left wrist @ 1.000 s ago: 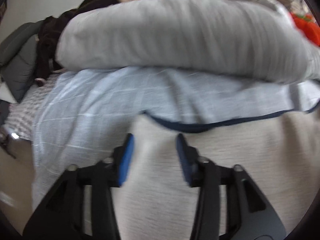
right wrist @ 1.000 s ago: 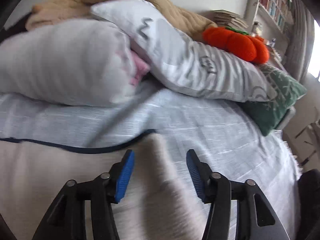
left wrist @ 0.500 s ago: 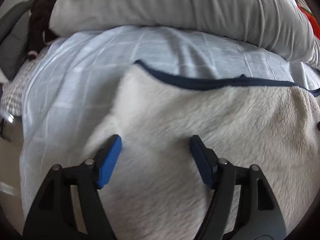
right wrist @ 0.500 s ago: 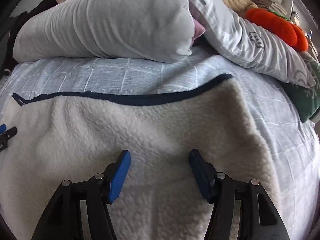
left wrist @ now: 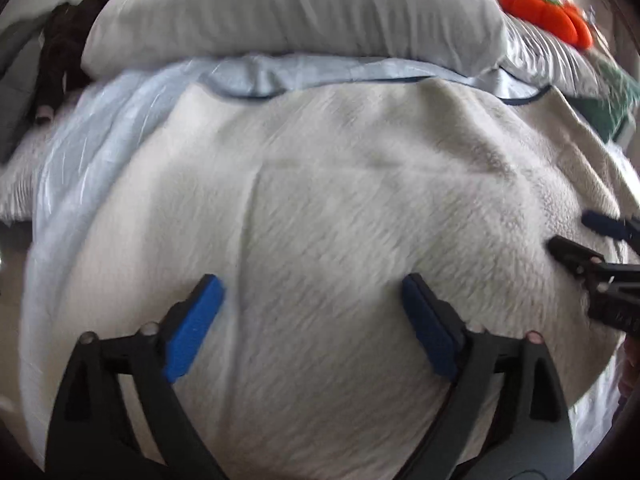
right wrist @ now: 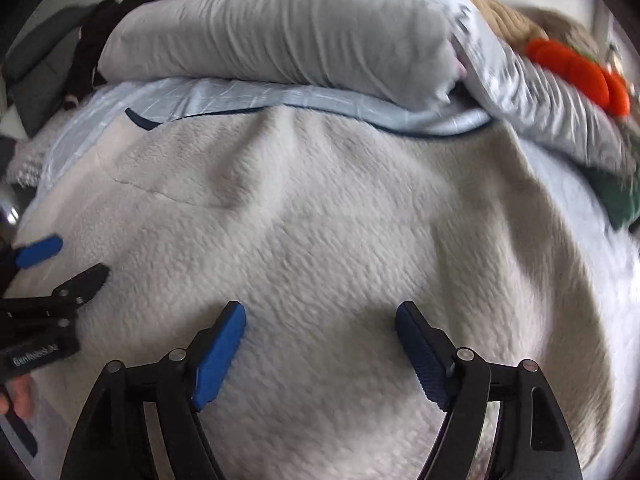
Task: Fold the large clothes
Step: 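Open both tools and press the folded bundle flat, then grasp the bundle end with both tools and fold it over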
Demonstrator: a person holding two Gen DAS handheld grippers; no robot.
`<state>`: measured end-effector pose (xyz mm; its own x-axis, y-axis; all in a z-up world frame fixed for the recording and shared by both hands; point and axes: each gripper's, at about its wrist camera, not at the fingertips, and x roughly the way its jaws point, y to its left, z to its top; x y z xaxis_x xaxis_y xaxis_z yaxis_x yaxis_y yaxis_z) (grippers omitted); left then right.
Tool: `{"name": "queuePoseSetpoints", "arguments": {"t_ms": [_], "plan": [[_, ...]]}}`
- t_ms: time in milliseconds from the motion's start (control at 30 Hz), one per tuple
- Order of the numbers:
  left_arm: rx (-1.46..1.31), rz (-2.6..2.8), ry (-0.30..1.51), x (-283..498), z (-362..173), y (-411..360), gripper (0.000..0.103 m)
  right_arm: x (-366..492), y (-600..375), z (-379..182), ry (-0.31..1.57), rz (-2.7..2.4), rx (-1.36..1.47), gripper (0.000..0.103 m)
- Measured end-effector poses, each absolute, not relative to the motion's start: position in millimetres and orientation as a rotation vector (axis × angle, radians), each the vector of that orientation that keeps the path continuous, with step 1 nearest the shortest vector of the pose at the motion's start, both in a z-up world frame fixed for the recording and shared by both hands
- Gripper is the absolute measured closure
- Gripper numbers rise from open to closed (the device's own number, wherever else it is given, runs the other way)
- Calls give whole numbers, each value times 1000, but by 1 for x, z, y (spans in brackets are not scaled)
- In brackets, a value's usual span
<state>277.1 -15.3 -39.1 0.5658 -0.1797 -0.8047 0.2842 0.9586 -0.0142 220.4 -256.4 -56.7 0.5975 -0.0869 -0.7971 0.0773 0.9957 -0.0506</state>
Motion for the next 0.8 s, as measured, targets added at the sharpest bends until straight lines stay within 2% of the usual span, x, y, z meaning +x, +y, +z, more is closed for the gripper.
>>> {"name": "queuePoseSetpoints", "arguments": {"t_ms": [233, 433, 600, 800], "plan": [[39, -218, 1066, 250, -21, 20, 8, 183, -265, -38, 993, -166, -20, 22], [-31, -189, 1105, 210, 4, 54, 8, 128, -297, -11, 1003, -227, 113, 20], [-245, -194, 1175, 202, -15, 95, 8, 92, -331, -19, 986, -263, 317, 18], [-464, -176, 1226, 212, -42, 128, 9, 100, -350, -43, 1024, -280, 404, 18]]}}
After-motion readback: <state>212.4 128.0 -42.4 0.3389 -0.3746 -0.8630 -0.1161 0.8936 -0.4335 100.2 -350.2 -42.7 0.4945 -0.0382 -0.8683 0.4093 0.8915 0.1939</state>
